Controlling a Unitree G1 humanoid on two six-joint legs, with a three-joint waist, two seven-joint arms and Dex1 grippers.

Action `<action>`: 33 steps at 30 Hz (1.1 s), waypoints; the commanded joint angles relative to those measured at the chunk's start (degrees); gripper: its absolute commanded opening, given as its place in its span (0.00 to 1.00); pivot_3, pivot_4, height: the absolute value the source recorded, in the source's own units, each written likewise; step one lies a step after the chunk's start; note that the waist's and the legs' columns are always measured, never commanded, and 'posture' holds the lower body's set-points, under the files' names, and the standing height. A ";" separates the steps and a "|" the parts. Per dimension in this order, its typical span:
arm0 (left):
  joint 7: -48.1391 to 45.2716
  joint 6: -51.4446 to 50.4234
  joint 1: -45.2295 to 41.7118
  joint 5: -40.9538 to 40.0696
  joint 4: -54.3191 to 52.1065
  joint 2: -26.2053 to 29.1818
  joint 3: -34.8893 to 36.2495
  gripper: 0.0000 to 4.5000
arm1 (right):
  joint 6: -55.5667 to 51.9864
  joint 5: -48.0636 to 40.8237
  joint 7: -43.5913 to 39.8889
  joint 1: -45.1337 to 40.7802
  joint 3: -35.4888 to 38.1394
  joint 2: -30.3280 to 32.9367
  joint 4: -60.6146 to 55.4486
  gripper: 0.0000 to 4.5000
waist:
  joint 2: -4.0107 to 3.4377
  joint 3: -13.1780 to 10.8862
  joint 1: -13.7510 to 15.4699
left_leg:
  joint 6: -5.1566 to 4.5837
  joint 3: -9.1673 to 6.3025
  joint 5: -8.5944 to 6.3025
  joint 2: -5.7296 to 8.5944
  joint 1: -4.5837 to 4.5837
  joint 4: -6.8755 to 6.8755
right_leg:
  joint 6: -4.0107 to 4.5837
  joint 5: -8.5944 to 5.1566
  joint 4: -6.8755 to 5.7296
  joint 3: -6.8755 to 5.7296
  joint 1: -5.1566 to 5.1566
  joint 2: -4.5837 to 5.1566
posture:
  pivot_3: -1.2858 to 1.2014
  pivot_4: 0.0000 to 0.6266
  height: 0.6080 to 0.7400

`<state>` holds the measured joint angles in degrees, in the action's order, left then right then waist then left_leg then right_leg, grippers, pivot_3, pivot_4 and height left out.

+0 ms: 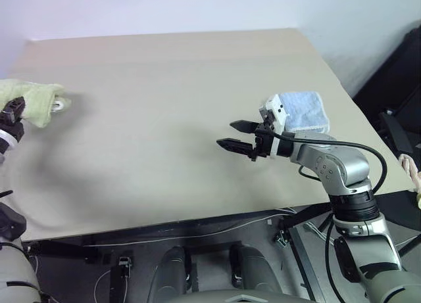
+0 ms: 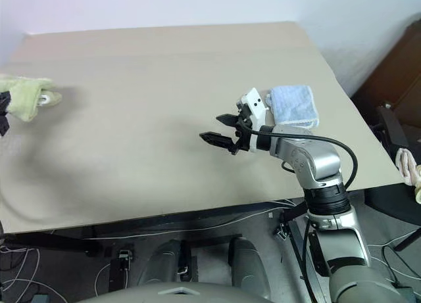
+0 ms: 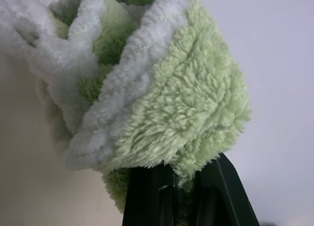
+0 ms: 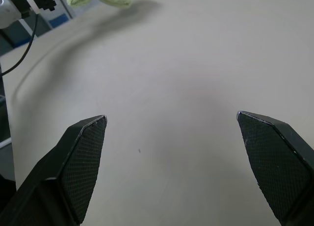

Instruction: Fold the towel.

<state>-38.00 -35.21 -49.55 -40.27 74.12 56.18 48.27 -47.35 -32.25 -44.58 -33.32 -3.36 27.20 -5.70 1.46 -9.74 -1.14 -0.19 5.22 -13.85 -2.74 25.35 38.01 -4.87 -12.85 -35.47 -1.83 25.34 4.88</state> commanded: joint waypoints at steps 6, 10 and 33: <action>2.68 3.89 6.26 -2.98 0.07 -3.83 3.84 0.01 | -1.86 -0.90 -0.25 1.03 1.43 3.07 -5.27 1.00 | 0.01 0.00 0.09 | 0.05 -0.02 0.03 -0.01 -0.03 0.03 | 0.00 0.00 -0.09 0.01 0.00 0.01 | 0.52 0.24 1.00; 3.64 5.58 9.65 -4.43 0.04 -5.53 5.40 0.01 | -1.69 -0.32 -0.83 1.30 1.08 4.57 -5.67 1.00 | 0.00 0.01 -0.13 | 0.05 0.02 0.03 -0.01 -0.06 0.03 | 0.00 0.00 -0.10 0.05 0.00 0.05 | 0.52 0.24 1.00; 8.27 -18.05 35.43 -22.67 -32.53 -13.33 16.65 1.00 | 3.09 3.30 -0.53 1.91 -0.39 2.45 -1.65 1.00 | -0.04 0.04 -2.61 | 0.18 0.15 0.04 -0.15 -0.65 -0.08 | 0.21 -0.12 -0.59 0.17 -0.06 0.55 | 0.52 0.24 1.00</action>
<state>-31.98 -50.15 -15.70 -59.84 47.37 43.54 62.72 -45.66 -28.95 -44.99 -31.42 -4.62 29.99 -6.84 1.41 -9.70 -3.75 0.03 5.37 -13.84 -2.84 24.70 37.93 -4.66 -12.96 -36.06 -1.64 25.27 5.51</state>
